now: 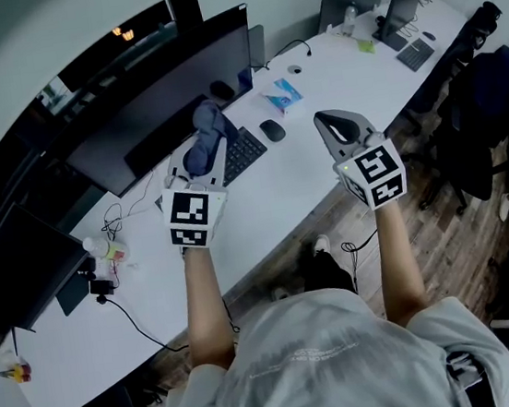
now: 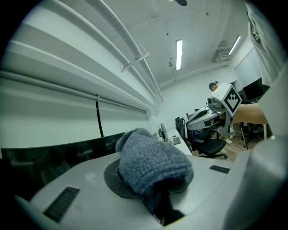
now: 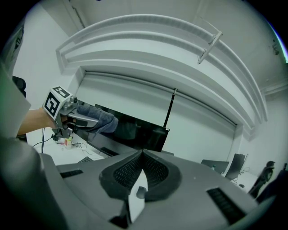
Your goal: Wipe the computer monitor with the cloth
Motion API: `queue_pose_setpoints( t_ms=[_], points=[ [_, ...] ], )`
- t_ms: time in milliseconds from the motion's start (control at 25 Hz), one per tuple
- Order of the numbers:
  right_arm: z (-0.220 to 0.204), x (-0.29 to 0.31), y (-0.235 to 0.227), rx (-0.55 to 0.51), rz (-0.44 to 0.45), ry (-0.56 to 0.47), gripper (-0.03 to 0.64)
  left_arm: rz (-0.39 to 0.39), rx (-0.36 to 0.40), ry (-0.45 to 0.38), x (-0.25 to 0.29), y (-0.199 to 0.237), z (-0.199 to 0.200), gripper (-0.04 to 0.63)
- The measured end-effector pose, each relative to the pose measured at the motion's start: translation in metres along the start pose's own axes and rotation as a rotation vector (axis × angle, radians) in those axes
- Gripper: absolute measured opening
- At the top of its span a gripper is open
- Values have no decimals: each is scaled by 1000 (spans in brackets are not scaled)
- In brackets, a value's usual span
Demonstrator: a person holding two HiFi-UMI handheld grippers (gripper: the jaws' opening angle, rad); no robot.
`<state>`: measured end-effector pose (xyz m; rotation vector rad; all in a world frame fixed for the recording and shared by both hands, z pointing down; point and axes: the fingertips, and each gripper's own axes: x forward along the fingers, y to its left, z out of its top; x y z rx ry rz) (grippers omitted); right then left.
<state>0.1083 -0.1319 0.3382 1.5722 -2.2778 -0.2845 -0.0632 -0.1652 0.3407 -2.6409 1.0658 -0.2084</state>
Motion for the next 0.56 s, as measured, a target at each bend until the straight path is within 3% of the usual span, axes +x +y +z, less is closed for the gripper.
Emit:
queue_pose_setpoints(
  t_ms=[560],
  points=[
    [-1,3,6,5,3,8,2,-6,-23,21,-1,3,-12,51]
  ],
)
